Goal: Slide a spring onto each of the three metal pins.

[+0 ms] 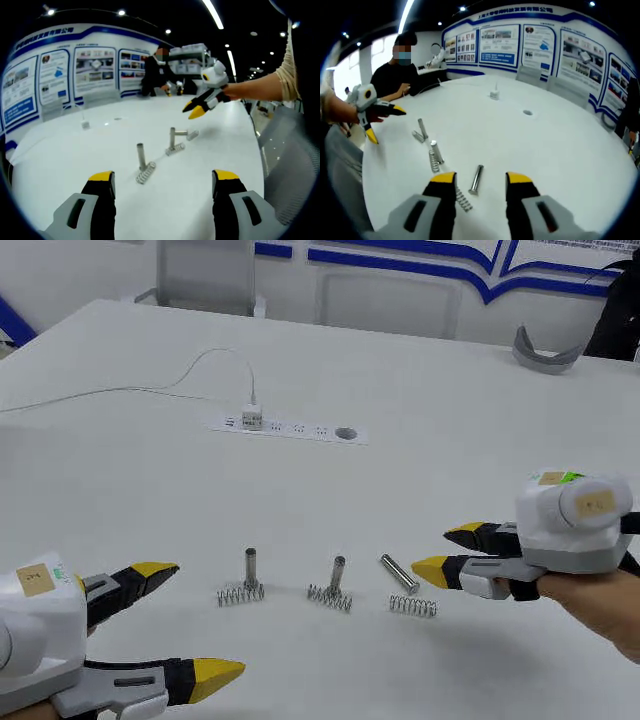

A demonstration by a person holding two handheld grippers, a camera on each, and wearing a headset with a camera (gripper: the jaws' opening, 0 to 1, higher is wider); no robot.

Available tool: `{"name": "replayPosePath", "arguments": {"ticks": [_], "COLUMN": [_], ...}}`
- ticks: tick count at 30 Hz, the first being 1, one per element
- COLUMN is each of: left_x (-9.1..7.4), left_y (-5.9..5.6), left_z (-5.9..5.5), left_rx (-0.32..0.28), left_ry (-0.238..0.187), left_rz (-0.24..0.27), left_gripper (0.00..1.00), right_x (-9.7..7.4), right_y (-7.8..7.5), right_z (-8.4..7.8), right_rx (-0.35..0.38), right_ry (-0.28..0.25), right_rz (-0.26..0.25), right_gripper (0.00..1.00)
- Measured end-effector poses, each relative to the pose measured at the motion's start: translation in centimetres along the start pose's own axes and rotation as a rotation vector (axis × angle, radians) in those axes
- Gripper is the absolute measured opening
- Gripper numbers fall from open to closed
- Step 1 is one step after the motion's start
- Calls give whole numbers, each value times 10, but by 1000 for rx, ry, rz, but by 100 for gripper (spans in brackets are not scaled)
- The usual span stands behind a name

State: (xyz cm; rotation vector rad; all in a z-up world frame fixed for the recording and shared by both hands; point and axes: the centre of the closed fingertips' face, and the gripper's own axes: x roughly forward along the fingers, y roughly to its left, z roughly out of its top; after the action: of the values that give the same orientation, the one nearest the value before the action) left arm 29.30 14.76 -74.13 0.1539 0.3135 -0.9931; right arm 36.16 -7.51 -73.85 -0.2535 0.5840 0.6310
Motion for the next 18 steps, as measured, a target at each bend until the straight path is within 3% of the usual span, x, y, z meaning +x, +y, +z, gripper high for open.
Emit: {"name": "replayPosePath", "arguments": {"ticks": [18], "left_x": [0], "left_y": [1], "left_z": [-3], "left_rx": [-3], "left_ry": [8], "left_rz": [2], "left_gripper": [80], "right_x": [42], "right_y": [-2], "right_z": [-10], "right_rx": [9], "right_ry": [155], "right_rz": [-37], "right_gripper": [24]}}
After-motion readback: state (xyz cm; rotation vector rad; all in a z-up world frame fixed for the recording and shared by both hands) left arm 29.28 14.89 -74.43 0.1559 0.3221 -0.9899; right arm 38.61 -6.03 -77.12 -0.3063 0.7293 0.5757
